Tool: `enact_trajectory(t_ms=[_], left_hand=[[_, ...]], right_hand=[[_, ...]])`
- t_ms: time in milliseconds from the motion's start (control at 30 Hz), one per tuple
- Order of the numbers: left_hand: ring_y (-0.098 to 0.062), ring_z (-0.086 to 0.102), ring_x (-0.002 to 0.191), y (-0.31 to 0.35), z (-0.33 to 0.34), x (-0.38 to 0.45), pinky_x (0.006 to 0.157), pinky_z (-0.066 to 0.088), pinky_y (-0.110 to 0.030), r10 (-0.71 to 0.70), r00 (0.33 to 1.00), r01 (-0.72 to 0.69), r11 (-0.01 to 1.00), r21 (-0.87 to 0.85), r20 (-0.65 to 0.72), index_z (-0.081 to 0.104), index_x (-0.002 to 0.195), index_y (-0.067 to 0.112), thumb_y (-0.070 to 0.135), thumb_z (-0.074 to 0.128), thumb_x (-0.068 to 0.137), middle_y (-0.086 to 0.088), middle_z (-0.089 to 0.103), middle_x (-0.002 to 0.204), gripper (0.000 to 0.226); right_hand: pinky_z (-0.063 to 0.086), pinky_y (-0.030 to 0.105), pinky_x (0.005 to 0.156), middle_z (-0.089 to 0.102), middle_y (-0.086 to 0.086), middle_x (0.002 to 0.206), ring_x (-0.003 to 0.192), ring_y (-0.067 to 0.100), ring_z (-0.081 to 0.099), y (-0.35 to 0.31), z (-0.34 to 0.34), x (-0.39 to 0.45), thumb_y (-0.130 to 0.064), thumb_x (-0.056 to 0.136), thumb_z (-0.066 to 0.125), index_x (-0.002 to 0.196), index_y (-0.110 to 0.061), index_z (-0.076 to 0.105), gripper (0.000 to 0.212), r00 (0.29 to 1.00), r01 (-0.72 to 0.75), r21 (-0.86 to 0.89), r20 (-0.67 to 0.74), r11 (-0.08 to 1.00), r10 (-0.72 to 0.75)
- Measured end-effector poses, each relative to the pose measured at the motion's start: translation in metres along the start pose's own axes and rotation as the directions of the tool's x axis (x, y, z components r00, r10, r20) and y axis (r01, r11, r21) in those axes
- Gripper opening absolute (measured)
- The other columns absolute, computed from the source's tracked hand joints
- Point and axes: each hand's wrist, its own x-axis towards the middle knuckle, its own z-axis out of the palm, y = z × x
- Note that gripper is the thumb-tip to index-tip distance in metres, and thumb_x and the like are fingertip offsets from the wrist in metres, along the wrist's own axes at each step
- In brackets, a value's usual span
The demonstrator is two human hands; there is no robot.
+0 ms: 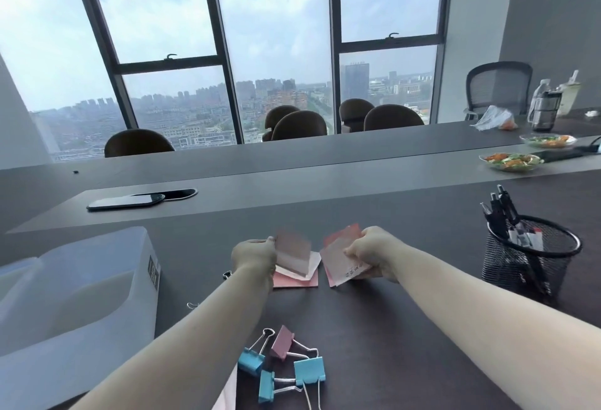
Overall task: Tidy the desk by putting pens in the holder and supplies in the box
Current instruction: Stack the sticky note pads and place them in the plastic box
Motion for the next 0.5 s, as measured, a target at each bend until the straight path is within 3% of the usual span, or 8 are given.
enact_trajectory(t_ms=[67, 133, 233, 333, 433, 500], left_hand=[[-0.026, 0.055, 0.072, -0.006, 0.001, 0.005, 0.088, 0.056, -0.043, 0.005, 0.998, -0.011, 0.995, 0.096, 0.068, 0.054, 0.056, 0.016, 0.009, 0.07, 0.075, -0.01, 0.059, 0.07, 0.025], [-0.025, 0.054, 0.069, -0.011, 0.003, 0.01, 0.083, 0.058, -0.045, 0.032, 0.998, -0.044, 0.969, 0.243, 0.054, 0.053, 0.052, 0.014, 0.014, 0.068, 0.063, -0.014, 0.058, 0.072, 0.018], [-0.026, 0.052, 0.071, -0.003, 0.001, -0.001, 0.07, 0.045, -0.026, 0.14, 0.989, -0.15, 0.856, 0.494, 0.057, 0.057, 0.064, 0.013, 0.015, 0.064, 0.075, -0.01, 0.058, 0.076, 0.013], [-0.026, 0.053, 0.08, 0.005, 0.0, -0.003, 0.071, 0.039, -0.024, 0.176, 0.977, -0.207, 0.678, 0.705, 0.117, 0.067, 0.088, 0.011, 0.027, 0.057, 0.085, -0.007, 0.064, 0.088, 0.019], [-0.025, 0.054, 0.081, 0.01, 0.004, -0.001, 0.064, 0.04, -0.023, 0.108, 0.973, -0.229, 0.567, 0.791, 0.204, 0.057, 0.079, 0.01, 0.03, 0.056, 0.086, -0.005, 0.062, 0.082, 0.021], [-0.027, 0.059, 0.094, 0.013, 0.007, 0.003, 0.067, 0.045, -0.025, 0.081, 0.973, -0.225, 0.549, 0.805, 0.216, 0.056, 0.093, 0.009, 0.03, 0.061, 0.085, -0.006, 0.062, 0.091, 0.023]], right_hand=[[0.059, 0.04, 0.069, 0.066, 0.021, 0.114, 0.087, 0.03, 0.066, -0.001, 0.001, 0.001, -0.001, 0.09, 0.051, 0.117, -0.003, 0.052, 0.027, 1.0, -0.004, 0.008, 0.002, 1.0, 0.004], [0.059, 0.04, 0.069, 0.066, 0.022, 0.115, 0.088, 0.031, 0.067, -0.001, 0.002, 0.001, -0.001, 0.09, 0.048, 0.118, -0.003, 0.053, 0.028, 1.0, -0.003, 0.012, 0.006, 1.0, 0.002], [0.06, 0.043, 0.073, 0.066, 0.022, 0.114, 0.092, 0.032, 0.068, -0.002, 0.003, 0.001, -0.001, 0.09, 0.046, 0.117, -0.003, 0.053, 0.028, 1.0, 0.0, 0.019, 0.006, 1.0, 0.0], [0.059, 0.04, 0.067, 0.066, 0.022, 0.114, 0.086, 0.03, 0.066, -0.001, 0.001, 0.001, 0.0, 0.091, 0.044, 0.116, -0.003, 0.053, 0.027, 1.0, -0.002, 0.021, 0.012, 1.0, 0.001], [0.058, 0.039, 0.067, 0.067, 0.02, 0.105, 0.082, 0.029, 0.065, -0.001, 0.0, 0.001, 0.0, 0.091, 0.044, 0.112, -0.003, 0.054, 0.023, 1.0, 0.003, 0.017, 0.017, 1.0, -0.003], [0.057, 0.038, 0.068, 0.065, 0.017, 0.1, 0.079, 0.027, 0.065, -0.002, 0.0, 0.002, 0.0, 0.092, 0.041, 0.104, -0.006, 0.054, 0.018, 1.0, 0.006, 0.021, 0.023, 1.0, -0.006]])
